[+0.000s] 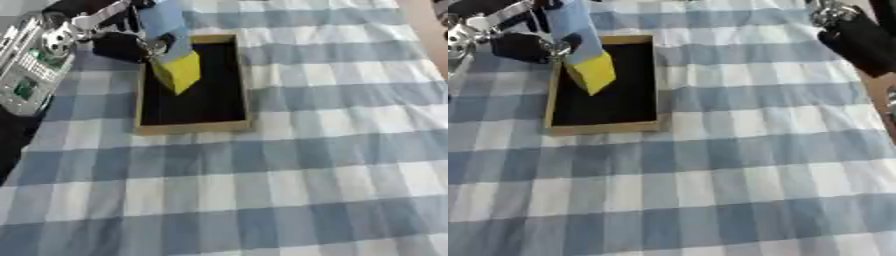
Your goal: Pick up objects on the table and place them in the box.
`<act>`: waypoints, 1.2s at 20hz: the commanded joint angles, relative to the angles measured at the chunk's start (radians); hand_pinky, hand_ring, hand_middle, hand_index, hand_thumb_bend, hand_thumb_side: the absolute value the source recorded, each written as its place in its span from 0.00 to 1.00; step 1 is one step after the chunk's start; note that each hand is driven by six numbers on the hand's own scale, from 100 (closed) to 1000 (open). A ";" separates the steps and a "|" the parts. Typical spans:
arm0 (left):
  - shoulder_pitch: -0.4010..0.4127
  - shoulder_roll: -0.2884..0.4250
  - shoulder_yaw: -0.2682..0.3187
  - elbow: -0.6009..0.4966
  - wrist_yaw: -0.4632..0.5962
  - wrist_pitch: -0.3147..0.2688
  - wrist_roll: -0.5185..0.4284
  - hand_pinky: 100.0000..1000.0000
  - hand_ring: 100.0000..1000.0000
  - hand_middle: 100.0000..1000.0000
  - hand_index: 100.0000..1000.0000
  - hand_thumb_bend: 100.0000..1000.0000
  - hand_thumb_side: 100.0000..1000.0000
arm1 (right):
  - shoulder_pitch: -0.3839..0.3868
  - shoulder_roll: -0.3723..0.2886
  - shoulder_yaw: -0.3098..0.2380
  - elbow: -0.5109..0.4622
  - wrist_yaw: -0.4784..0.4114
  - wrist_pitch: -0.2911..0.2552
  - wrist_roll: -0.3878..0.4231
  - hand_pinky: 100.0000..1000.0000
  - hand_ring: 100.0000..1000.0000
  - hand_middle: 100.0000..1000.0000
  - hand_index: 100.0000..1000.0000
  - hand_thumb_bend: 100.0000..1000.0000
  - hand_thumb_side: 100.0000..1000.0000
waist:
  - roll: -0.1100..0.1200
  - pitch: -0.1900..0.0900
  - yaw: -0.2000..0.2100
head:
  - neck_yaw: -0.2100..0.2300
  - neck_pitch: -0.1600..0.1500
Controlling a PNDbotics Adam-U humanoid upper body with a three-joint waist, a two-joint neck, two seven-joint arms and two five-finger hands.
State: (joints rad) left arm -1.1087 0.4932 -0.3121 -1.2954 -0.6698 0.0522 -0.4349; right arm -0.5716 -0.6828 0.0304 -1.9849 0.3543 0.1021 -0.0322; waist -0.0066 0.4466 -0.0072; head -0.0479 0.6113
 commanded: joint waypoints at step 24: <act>-0.032 0.015 0.047 -0.031 -0.028 0.034 0.031 0.69 0.82 0.74 0.93 0.72 0.79 | -0.012 -0.016 -0.011 -0.015 -0.007 0.002 0.002 0.80 0.76 0.53 0.80 0.00 0.86 | 0.005 -0.035 0.008 | -0.006 -0.016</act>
State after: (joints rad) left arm -1.1173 0.4929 -0.2801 -1.3037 -0.6905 0.0861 -0.4203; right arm -0.5717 -0.6825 0.0305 -1.9849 0.3513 0.1030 -0.0308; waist -0.0017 0.4428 0.0006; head -0.0530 0.6051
